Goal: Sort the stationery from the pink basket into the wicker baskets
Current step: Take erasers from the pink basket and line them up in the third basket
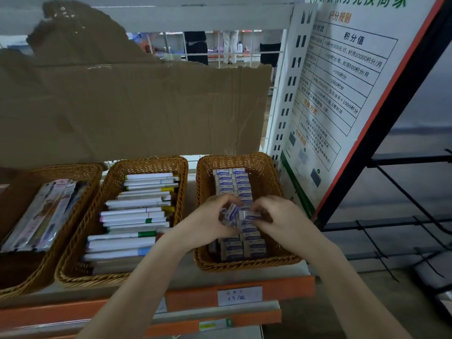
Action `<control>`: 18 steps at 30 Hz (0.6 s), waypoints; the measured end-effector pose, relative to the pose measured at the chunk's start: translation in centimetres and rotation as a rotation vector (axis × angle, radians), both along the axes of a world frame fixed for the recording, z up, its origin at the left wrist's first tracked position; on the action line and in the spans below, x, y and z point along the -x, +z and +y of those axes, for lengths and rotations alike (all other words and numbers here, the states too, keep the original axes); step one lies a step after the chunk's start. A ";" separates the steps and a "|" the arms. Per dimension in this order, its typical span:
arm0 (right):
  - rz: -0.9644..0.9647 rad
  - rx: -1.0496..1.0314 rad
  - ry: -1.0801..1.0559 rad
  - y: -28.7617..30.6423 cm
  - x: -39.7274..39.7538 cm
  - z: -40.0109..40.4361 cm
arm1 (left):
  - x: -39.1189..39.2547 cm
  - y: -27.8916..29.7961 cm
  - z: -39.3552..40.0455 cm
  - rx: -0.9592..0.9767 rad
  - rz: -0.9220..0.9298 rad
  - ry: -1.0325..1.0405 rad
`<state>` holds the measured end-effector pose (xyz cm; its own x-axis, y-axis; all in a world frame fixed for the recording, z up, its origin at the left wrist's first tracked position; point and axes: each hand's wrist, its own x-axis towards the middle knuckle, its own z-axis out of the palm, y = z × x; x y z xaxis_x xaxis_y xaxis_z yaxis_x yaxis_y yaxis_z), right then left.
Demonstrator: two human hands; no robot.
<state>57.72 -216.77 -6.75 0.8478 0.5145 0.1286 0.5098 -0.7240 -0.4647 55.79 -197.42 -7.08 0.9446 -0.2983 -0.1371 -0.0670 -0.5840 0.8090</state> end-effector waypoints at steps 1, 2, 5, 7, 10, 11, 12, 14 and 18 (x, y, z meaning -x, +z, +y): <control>-0.001 -0.003 -0.005 -0.2 0.1 0.1 | 0.1 -0.2 -0.1 0.002 -0.029 0.024; -0.001 -0.004 -0.008 -0.4 0.1 0.1 | 0.2 -0.4 -0.1 -0.015 -0.070 0.051; 0.002 0.010 -0.009 -0.9 0.1 0.1 | 0.2 -0.9 0.0 -0.114 -0.149 0.135; -0.011 0.038 -0.025 -1.1 -0.3 0.0 | -0.1 -0.9 0.1 -0.270 -0.201 0.164; -0.058 0.112 -0.043 -1.2 -1.4 -0.1 | -1.0 -0.8 0.1 -0.559 -0.316 0.129; -0.071 0.137 -0.042 -1.2 -1.8 0.0 | -1.4 -0.8 0.1 -0.611 -0.347 0.109; -0.085 0.161 -0.042 -1.2 -2.3 0.1 | -1.8 -0.8 -0.1 -0.640 -0.375 0.087; -0.111 0.209 -0.046 -1.2 -3.2 0.6 | -2.6 -0.9 -0.3 -0.669 -0.423 0.043; -0.078 0.280 -0.026 -1.3 -4.4 1.7 | -3.5 -1.4 -0.4 -0.734 -0.435 0.016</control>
<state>62.15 -215.10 -8.07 0.8543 0.5173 0.0504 0.5158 -0.8319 -0.2049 59.29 -197.81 -8.45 0.9612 -0.2622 0.0854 -0.2717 -0.9537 0.1294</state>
